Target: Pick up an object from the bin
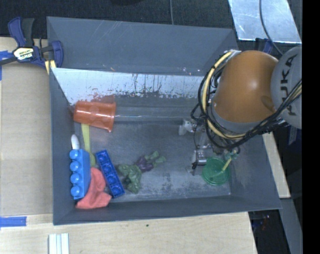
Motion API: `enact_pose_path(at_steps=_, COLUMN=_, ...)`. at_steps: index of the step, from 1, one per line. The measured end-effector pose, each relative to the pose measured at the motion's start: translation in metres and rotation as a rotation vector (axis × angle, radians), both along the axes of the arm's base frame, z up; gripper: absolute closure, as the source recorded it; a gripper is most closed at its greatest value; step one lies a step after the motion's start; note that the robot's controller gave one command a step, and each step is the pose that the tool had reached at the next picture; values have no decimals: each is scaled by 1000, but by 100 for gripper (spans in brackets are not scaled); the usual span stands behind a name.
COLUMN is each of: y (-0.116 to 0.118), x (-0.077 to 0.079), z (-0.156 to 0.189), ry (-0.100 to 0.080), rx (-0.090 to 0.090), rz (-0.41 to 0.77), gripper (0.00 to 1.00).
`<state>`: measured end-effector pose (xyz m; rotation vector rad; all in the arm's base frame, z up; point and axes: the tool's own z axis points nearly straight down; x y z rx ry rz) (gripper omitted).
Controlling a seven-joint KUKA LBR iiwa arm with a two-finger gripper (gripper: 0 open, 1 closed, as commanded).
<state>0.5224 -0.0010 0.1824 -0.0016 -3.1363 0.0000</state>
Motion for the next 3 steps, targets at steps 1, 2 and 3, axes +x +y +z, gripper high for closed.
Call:
enact_pose_path(at_steps=1, y=0, x=2, z=5, ry=-9, rx=0, rz=0, gripper=0)
enact_pose_path(at_steps=2, y=15, x=11, z=-52, ry=-14, rx=0, rz=65, gripper=0)
enact_pose_path(at_steps=3, y=39, x=66, z=-109, ry=-25, rx=-2, rz=221, gripper=0)
